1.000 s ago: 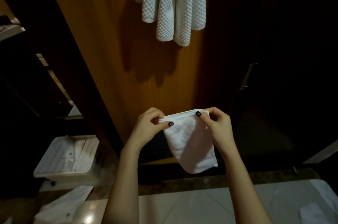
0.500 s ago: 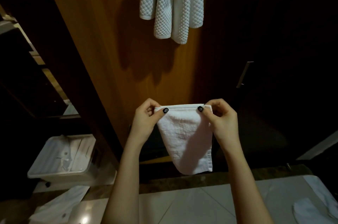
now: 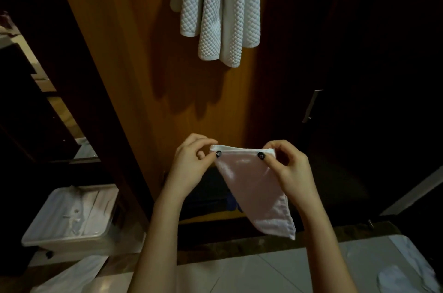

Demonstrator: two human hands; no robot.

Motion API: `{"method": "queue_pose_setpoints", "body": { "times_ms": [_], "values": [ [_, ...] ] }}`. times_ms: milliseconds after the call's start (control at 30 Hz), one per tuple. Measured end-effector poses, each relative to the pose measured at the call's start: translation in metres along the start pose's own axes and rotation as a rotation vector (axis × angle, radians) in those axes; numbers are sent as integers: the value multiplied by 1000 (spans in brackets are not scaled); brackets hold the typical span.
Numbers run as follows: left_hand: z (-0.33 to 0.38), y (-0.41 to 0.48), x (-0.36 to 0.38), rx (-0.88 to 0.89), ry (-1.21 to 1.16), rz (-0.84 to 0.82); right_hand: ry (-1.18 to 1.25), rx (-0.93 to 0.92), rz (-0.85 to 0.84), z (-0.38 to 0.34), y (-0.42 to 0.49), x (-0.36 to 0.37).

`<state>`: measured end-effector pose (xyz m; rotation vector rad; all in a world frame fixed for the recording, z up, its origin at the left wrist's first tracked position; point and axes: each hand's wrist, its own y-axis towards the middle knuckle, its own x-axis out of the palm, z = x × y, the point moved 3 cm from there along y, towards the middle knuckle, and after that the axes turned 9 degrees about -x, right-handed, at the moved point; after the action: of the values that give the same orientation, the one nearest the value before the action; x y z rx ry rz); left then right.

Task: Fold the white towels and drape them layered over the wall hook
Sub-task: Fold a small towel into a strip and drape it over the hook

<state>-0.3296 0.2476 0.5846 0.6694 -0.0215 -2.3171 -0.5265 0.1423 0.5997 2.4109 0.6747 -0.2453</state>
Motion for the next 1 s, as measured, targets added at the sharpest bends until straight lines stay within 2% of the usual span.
{"method": "queue_pose_setpoints", "body": {
  "times_ms": [100, 200, 333, 433, 633, 733, 867, 1000],
  "values": [
    [13, -6, 21, -24, -166, -227, -12, -40, -47, -2, -2, -5],
    [23, -10, 41, -29, -127, -366, -14, -34, -79, 0, -5, -9],
    [28, -8, 48, 17, 9, -309, -6, -6, -42, 1, -9, -15],
    [31, -11, 50, 112, 78, -266, 3, 86, -9, 6, -12, -20],
    [38, -15, 45, 175, -33, -353, 215, 270, 89, 6, -16, -24],
    [46, -16, 41, 184, -75, -336, 220, 234, 102, -4, -13, -22],
    [57, -14, 26, 249, -195, -202, 227, 150, 120, -17, -5, -14],
    [62, -17, 15, 311, -225, -171, 275, 87, 48, -23, 1, -5]
  ]
}}
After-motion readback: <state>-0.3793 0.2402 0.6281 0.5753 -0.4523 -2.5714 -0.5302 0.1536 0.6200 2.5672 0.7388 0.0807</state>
